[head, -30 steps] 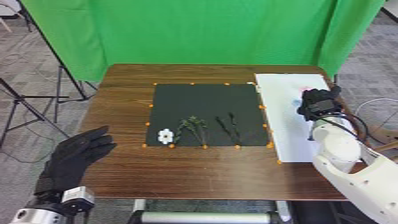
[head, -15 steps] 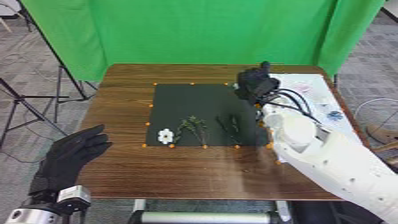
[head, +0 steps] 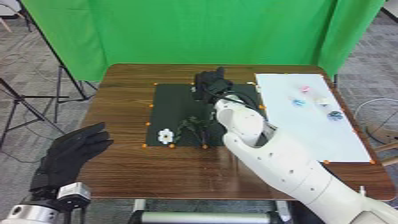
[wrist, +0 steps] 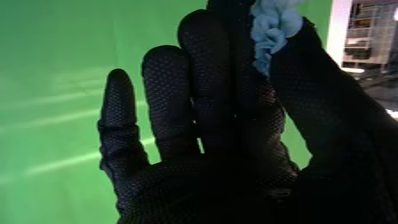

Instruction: Arrange flowers

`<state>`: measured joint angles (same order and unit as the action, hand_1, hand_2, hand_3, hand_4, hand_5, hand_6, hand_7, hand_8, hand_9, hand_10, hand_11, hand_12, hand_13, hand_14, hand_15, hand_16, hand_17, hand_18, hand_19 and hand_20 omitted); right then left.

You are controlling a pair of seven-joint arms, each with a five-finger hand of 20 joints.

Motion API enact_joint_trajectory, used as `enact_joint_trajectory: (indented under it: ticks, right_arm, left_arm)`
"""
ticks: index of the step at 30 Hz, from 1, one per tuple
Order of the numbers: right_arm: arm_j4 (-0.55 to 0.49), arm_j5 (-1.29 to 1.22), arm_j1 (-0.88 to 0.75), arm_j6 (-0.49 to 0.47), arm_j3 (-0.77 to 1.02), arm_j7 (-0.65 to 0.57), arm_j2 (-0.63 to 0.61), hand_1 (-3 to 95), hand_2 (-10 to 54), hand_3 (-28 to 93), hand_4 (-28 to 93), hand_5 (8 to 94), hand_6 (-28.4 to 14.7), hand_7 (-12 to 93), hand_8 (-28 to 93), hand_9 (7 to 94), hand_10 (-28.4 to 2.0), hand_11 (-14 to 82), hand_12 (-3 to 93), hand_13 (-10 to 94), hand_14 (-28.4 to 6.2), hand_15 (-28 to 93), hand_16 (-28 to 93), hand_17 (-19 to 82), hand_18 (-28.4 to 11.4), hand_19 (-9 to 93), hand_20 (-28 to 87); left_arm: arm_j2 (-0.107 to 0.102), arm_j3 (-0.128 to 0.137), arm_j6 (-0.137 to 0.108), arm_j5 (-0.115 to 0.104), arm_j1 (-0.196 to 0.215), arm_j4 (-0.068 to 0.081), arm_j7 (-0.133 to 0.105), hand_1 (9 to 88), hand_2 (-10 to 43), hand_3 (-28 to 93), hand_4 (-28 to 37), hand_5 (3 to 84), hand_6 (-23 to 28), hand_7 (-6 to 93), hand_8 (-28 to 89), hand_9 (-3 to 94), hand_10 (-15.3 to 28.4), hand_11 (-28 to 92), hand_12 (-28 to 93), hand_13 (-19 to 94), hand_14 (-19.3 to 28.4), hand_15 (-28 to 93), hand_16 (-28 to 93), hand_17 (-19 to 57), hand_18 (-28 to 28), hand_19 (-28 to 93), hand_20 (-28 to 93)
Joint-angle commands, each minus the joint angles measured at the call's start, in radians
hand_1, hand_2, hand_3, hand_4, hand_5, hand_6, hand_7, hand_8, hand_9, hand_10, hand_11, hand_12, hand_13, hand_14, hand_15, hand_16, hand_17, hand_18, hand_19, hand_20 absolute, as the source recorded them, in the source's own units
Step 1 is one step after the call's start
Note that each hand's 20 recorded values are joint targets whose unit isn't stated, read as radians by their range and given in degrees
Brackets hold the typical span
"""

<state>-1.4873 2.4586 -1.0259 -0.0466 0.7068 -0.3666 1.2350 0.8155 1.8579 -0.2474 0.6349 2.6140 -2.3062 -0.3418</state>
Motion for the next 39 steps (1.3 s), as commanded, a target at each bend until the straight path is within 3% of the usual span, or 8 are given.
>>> enact_joint_trajectory:
  ticks: [1, 3, 13, 22, 29, 39]
  right_arm:
    - [0.039, 0.087, -0.069, -0.103, 0.051, 0.009, 0.135, 41.1, 0.4, 73, -28, 76.4, 5.2, 31, -5, 69.9, -9.2, 46.9, 28.6, 48, -13.5, 78, 24, 6, -24.8, 67, 34]
    - [0.044, 0.084, -0.076, -0.115, 0.053, -0.006, 0.146, 41.1, 0.4, 73, -28, 76.4, 5.3, 31, -5, 69.8, -9.3, 47.2, 28.3, 48, -13.5, 78, 24, 6, -24.8, 67, 34]
    - [0.041, 0.114, -0.113, -0.134, 0.065, -0.005, 0.173, 39.6, 1.1, 72, -28, 76.3, 5.2, 30, -5, 68.5, -10.2, 49.2, 25.9, 47, -13.9, 78, 24, 5, -25.0, 66, 33]
    - [0.046, 0.093, -0.097, -0.132, 0.057, -0.043, 0.173, 32.9, -0.4, 77, -28, 71.1, 2.4, 28, -8, 64.6, -11.9, 51.3, 23.7, 45, -15.7, 80, 22, 3, -26.0, 66, 33]
    - [0.049, 0.077, -0.077, -0.060, 0.034, -0.056, 0.177, 29.5, -0.8, 80, -28, 68.6, 1.4, 29, -18, 62.7, -12.7, 52.1, 23.0, 44, -16.7, 81, 21, 2, -26.4, 67, 33]
    - [0.036, 0.061, -0.074, -0.117, 0.043, -0.067, 0.181, 27.0, -3.8, 81, -28, 65.2, -0.3, 28, -17, 58.6, -14.4, 52.6, 23.1, 40, -18.2, 82, 20, 0, -27.3, 66, 33]
  left_arm:
    - [-0.002, -0.029, 0.019, 0.010, -0.063, 0.017, 0.012, 26.5, 7.3, 81, -14.6, 44.7, 14.1, 12.7, -8, 39.4, 22.7, 34, 9, 29, 28.4, 57, -12, -9.5, 22.4, 58, 15]
    - [-0.006, -0.031, 0.017, 0.004, -0.066, 0.018, 0.005, 26.5, 7.3, 81, -14.5, 44.7, 14.2, 12.6, -8, 39.4, 22.7, 34, 9, 29, 28.4, 57, -12, -9.5, 22.5, 58, 15]
    - [0.007, -0.049, 0.038, 0.022, -0.113, 0.030, 0.037, 26.7, 7.6, 80, -14.4, 44.7, 14.4, 12.2, -8, 39.4, 23.0, 34, 9, 30, 28.4, 57, -12, -9.5, 22.5, 58, 15]
    - [0.019, -0.040, 0.044, 0.030, -0.112, 0.032, 0.053, 26.8, 7.8, 80, -14.0, 44.5, 14.5, 12.0, -8, 39.4, 23.1, 33, 9, 30, 28.4, 57, -12, -9.5, 22.6, 58, 15]
    - [0.024, -0.046, 0.056, 0.039, -0.125, 0.035, 0.069, 27.2, 8.1, 79, -13.8, 44.6, 14.6, 11.6, -7, 39.9, 23.4, 33, 9, 31, 28.4, 56, -12, -9.4, 22.7, 58, 15]
    - [0.022, -0.047, 0.061, 0.038, -0.129, 0.038, 0.075, 27.3, 8.2, 79, -13.5, 45.0, 14.8, 11.3, -7, 40.4, 23.5, 32, 10, 31, 28.4, 56, -12, -9.4, 22.7, 58, 15]
